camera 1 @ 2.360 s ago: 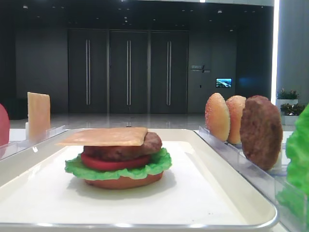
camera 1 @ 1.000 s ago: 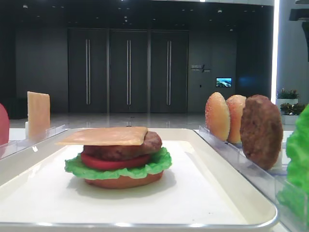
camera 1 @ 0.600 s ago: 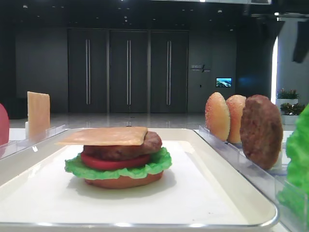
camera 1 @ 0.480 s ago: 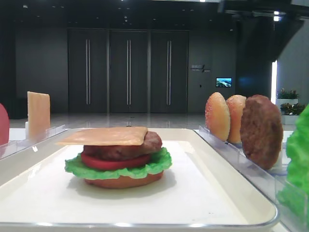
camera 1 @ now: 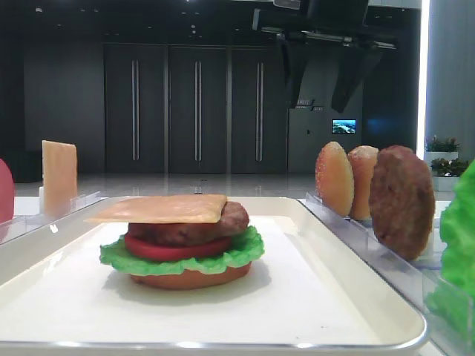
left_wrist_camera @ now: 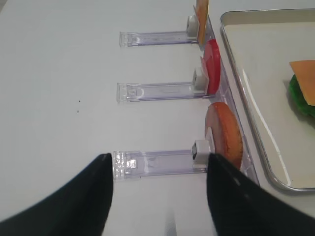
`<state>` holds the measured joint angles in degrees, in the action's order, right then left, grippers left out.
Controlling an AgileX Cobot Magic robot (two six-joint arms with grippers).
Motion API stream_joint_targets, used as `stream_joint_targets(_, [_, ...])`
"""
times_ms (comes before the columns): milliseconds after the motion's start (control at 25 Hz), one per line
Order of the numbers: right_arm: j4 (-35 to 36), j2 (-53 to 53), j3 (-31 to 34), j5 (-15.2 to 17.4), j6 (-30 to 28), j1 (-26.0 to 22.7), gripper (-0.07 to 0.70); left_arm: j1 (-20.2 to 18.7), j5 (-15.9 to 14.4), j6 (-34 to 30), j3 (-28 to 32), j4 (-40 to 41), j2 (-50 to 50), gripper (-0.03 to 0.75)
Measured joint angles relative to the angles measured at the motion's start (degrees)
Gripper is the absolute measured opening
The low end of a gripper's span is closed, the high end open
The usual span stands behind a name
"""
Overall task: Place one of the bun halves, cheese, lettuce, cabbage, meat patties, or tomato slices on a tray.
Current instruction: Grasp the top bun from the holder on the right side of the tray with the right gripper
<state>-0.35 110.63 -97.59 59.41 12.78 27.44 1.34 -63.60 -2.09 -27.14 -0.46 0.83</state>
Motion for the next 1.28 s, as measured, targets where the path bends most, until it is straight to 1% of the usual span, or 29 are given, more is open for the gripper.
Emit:
stream_joint_targets(120, [-2.3, 0.7, 0.0, -1.4, 0.0, -0.1, 0.422, 0.0, 0.0, 0.0, 0.0, 0.0, 0.0, 0.461])
stream_joint_targets(360, [-7.3, 2.5, 0.0, -2.0, 0.1, -0.1, 0.421, 0.0, 0.0, 0.0, 0.0, 0.0, 0.0, 0.461])
stream_joint_targets(600, [-7.4, 4.5, 0.0, -3.4, 0.1, -0.1, 0.421, 0.0, 0.0, 0.0, 0.0, 0.0, 0.0, 0.454])
stream_joint_targets(840, [-7.5, 5.6, 0.0, -5.0, 0.1, -0.1, 0.421, 0.0, 0.0, 0.0, 0.0, 0.0, 0.0, 0.417])
stream_joint_targets(1040, [-8.2, 7.2, -0.2, -5.3, 0.1, -0.1, 0.419, 0.0, 0.0, 0.0, 0.1, 0.0, 0.0, 0.393])
stream_joint_targets(1120, [-8.6, 7.6, -0.4, -5.4, 0.1, -0.1, 0.400, 0.0, 0.0, 0.0, 0.1, 0.0, 0.0, 0.377])
stream_joint_targets(1200, [-8.9, 7.9, -0.5, -5.5, 0.1, -0.1, 0.363, 0.0, 0.0, 0.0, 0.1, 0.0, 0.0, 0.361])
stream_joint_targets(1280, [-8.9, 7.9, -0.5, -5.5, 0.1, -0.1, 0.288, 0.0, 0.0, 0.0, 0.1, 0.0, 0.0, 0.346])
